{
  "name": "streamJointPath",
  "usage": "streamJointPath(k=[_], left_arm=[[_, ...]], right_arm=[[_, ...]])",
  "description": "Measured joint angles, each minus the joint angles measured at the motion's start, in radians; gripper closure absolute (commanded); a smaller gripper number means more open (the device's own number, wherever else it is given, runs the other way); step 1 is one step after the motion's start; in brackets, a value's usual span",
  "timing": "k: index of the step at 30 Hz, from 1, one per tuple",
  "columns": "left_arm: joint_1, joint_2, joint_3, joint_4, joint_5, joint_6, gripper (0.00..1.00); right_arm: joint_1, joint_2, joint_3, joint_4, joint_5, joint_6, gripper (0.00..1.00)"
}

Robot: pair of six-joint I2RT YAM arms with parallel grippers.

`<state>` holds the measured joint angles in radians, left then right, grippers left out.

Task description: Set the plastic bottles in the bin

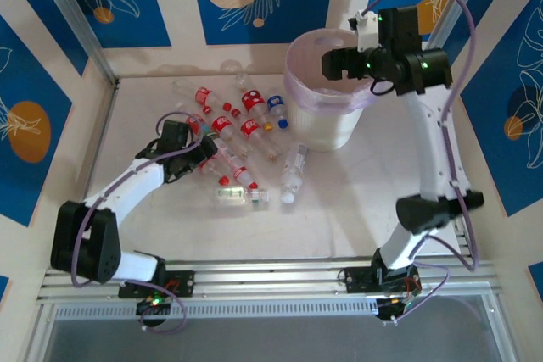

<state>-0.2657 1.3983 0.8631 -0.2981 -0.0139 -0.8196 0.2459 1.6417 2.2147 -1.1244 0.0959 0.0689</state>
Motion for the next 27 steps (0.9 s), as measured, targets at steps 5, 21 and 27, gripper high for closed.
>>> streamJointPath(k=[5,21,27], left_arm=[[0.010,0.089,0.019,0.057,-0.058,-0.027,0.06],[0.061,0.260,0.055,0.196,-0.147,-0.127,0.23],[0.079,0.296,0.055,0.216,-0.148,-0.135,0.26]], right_arm=[[0.043,-0.177,-0.229,0.032,-0.039,0.038,0.06],[0.072,-0.389,-0.562,0.048,-0.063,0.124,0.06],[0.075,-0.408,-0.609,0.045,-0.067,0.135,0.07]])
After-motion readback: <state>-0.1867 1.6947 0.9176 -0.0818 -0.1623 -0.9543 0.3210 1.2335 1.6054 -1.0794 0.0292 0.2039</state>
